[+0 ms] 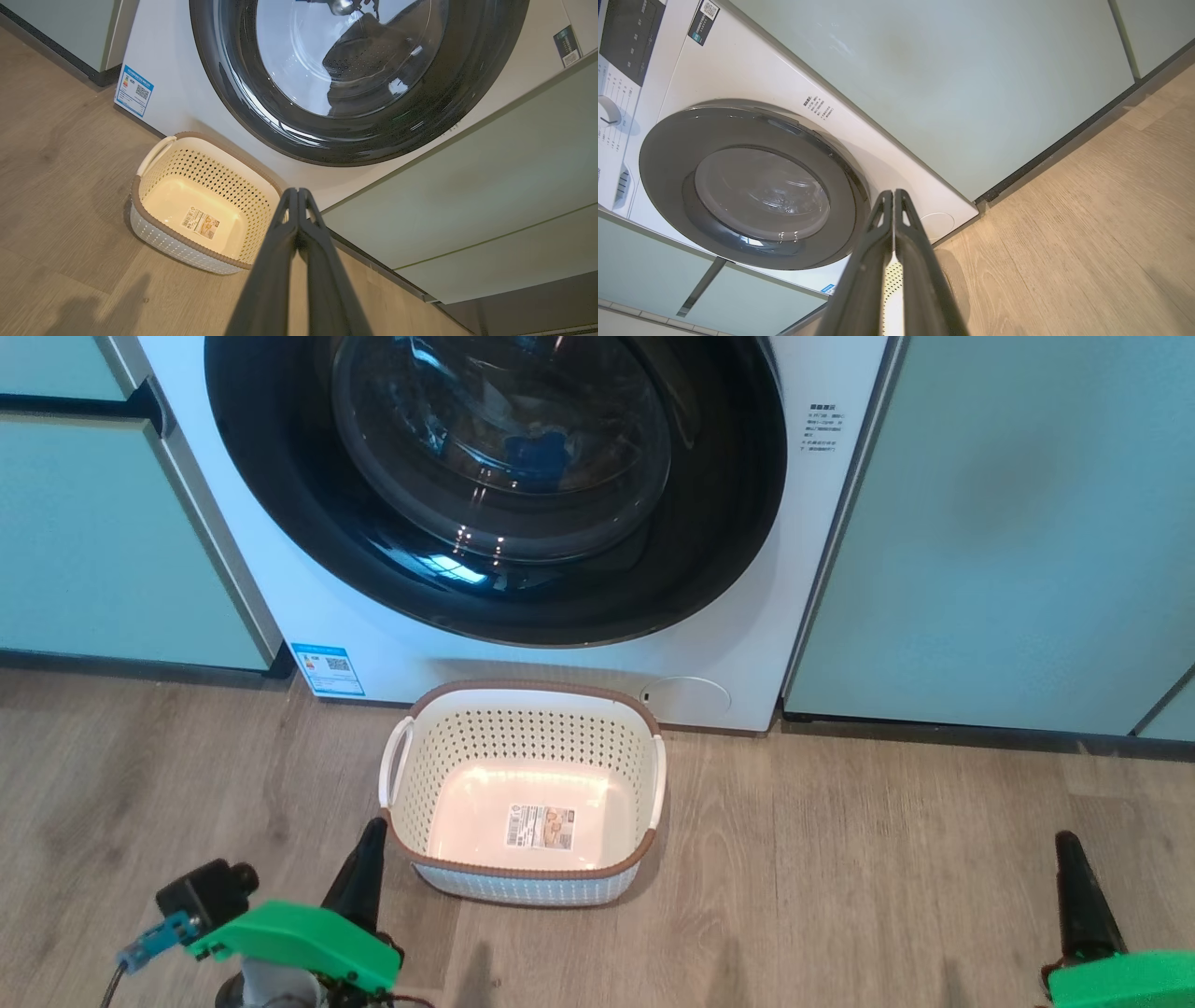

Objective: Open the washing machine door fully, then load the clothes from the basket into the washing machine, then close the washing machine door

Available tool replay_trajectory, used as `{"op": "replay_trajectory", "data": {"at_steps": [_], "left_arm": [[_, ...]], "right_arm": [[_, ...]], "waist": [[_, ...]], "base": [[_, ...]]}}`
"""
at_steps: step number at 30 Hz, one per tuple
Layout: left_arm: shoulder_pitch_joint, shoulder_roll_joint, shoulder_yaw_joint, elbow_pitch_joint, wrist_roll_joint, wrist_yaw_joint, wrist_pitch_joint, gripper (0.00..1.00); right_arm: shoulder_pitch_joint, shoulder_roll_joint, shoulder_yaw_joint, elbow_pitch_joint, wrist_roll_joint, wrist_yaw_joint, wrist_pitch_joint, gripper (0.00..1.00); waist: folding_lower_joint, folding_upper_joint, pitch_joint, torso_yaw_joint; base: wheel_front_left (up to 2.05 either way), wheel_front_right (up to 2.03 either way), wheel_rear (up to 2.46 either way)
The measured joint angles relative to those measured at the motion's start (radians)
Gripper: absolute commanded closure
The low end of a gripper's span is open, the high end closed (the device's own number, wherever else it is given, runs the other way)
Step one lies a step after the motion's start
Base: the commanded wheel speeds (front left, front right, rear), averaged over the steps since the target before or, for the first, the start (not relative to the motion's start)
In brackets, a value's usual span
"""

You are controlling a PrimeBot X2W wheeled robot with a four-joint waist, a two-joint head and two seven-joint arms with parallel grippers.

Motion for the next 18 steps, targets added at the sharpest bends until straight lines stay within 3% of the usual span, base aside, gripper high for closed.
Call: {"op": "replay_trajectory", "data": {"at_steps": [18], "left_arm": [[-0.022, -0.013, 0.026, 0.040, -0.208, -0.017, 0.041, 1.00]], "right_arm": [[-0.039, -0.002, -0.015, 0.035, 0.198, 0.000, 0.044, 1.00]], "waist": [[0.0000, 0.0000, -0.002, 0.008]], "base": [[0.00, 0.00, 0.00]]}}
